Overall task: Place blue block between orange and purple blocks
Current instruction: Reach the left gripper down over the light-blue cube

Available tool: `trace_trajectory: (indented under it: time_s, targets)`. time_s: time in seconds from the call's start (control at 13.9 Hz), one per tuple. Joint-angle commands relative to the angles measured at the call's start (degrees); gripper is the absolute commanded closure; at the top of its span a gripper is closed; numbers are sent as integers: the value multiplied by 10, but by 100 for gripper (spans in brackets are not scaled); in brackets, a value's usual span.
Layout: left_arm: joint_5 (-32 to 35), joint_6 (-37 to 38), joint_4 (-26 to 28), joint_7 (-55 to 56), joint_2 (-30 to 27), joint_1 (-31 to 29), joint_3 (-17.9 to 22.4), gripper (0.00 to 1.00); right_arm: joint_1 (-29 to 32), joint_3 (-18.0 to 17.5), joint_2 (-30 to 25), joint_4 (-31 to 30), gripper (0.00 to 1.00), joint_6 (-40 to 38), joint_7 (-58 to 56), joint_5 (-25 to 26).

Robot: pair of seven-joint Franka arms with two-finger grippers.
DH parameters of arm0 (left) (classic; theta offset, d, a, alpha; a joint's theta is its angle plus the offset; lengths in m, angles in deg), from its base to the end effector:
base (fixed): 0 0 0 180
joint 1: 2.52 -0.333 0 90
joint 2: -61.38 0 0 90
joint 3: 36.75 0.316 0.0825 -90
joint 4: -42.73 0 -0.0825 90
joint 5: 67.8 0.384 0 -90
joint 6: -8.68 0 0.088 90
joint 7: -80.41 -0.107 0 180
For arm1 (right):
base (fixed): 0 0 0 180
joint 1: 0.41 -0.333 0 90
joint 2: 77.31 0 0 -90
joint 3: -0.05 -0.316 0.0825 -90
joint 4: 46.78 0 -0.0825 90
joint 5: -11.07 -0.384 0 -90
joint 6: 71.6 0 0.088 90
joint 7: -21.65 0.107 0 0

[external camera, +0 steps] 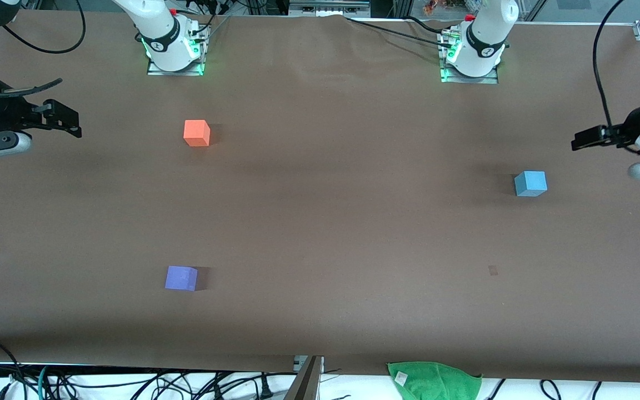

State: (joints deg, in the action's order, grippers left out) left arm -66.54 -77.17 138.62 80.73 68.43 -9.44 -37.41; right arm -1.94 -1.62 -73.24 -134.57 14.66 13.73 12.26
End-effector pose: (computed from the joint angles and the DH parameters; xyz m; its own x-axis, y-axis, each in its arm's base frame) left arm 0.5624 0.0645 0.5028 0.9494 0.1110 -0.2937 0.1095 -0.9937 -0.0217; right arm 0.5676 0.0288 0.5973 0.9765 0.1914 -0.0992 0.1928 -0.9812 0.0051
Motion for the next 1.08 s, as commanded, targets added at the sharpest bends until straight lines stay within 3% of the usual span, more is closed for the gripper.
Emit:
trace_trajectory:
  time_s: [0.0, 0.36, 1.01]
  targets:
    - [23, -51, 60, -9, -6, -9, -4, 0, 4, -1, 5, 12, 0, -3, -1, -9]
    - [34, -177, 166, -73, -8, -26, -4, 0, 4, -1, 5, 12, 0, -2, -1, -10]
    - [64, -441, 354, -80, -6, -46, -4, 0, 5, 0, 7, 12, 0, -2, -1, -13]
